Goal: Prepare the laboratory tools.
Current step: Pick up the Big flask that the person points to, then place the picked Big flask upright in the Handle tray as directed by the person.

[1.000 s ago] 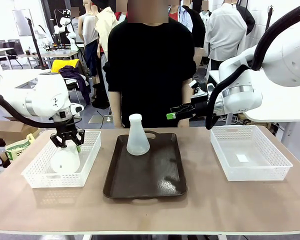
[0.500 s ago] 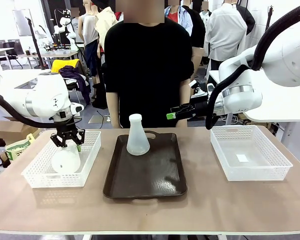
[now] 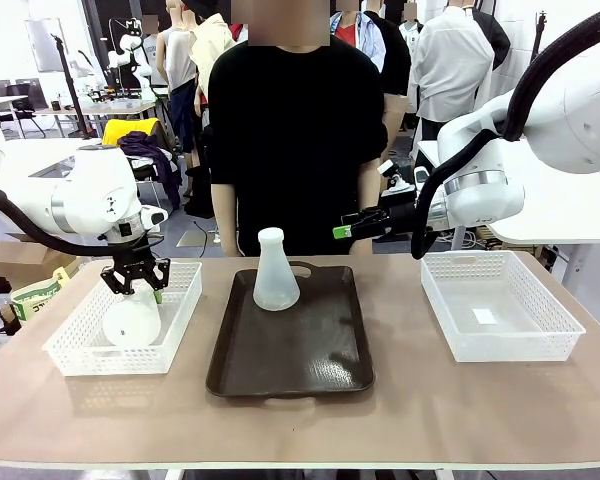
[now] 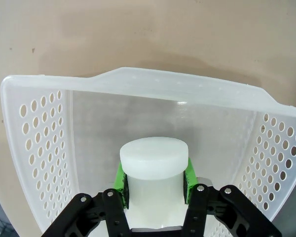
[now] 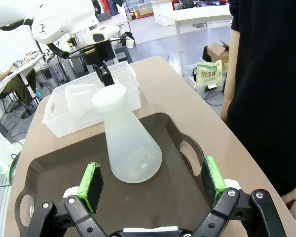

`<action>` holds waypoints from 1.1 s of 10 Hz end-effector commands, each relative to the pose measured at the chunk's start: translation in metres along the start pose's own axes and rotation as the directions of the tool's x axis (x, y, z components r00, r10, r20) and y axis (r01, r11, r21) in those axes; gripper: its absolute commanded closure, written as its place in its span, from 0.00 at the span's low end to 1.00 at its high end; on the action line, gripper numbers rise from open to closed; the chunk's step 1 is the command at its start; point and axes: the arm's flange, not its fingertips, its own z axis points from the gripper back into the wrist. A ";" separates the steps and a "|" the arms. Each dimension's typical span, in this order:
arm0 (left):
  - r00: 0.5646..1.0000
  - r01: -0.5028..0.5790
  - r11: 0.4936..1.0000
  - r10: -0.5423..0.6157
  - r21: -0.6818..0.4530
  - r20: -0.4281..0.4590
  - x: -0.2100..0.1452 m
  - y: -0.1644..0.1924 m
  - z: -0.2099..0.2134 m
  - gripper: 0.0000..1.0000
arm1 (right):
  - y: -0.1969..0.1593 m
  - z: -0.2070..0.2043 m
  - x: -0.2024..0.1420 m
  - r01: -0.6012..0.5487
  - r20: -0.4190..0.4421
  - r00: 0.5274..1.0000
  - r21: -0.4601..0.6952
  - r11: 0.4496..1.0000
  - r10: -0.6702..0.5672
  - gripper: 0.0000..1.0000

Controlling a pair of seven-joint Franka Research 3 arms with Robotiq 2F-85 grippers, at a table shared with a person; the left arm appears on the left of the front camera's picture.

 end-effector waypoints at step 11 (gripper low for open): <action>1.000 0.001 1.000 -0.001 -0.005 0.016 -0.003 0.000 0.001 1.00 | 0.001 0.000 -0.001 -0.003 -0.009 1.000 0.004 1.000 0.003 0.00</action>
